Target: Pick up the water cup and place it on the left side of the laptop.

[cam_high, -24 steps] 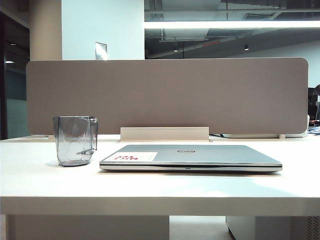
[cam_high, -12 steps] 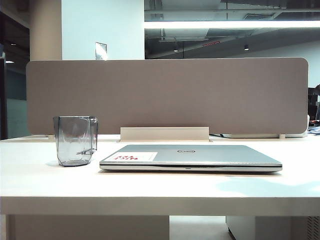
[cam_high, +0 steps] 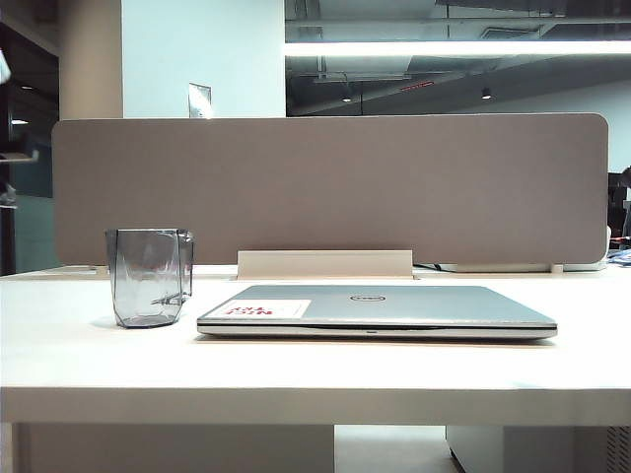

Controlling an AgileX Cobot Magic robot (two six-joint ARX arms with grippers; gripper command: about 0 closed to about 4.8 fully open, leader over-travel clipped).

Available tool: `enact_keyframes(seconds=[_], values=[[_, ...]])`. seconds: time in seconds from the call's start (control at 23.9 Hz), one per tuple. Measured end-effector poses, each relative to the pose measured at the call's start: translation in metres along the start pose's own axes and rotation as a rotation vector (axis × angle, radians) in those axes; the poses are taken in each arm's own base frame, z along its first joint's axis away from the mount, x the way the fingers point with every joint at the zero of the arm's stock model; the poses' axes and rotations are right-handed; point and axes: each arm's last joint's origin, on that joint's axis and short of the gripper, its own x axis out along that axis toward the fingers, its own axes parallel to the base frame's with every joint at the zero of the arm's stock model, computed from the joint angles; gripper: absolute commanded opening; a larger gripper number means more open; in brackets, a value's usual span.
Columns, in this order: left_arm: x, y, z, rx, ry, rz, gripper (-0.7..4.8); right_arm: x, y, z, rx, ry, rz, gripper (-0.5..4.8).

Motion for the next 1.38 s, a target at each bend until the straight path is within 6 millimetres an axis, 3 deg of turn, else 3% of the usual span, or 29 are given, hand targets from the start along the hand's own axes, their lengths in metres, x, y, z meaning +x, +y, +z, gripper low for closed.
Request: enact_keyframes(seconds=[0.13, 0.29, 0.67, 0.79, 0.96, 1.38], values=[[0.026, 0.002, 0.010, -0.003, 0.020, -0.044, -0.06, -0.022, 0.002, -0.016, 0.018, -0.057, 0.033, -0.07], [0.046, 0.002, 0.014, -0.006, 0.037, -0.097, -0.06, -0.030, 0.002, -0.030, 0.029, -0.072, 0.038, -0.07], [0.084, 0.003, 0.013, 0.031, 0.077, -0.180, -0.06, -0.026, 0.004, -0.046, 0.065, -0.012, 0.121, -0.07], [0.104, 0.005, 0.009, 0.084, 0.096, -0.208, -0.06, -0.026, 0.004, -0.050, 0.073, 0.026, 0.135, -0.07], [0.123, 0.018, 0.011, 0.087, 0.087, -0.246, -0.06, -0.027, 0.004, -0.050, 0.074, 0.028, 0.135, -0.07], [0.125, 0.016, 0.007, 0.038, 0.133, -0.477, -0.06, -0.027, 0.003, -0.050, 0.074, 0.025, 0.102, -0.07]])
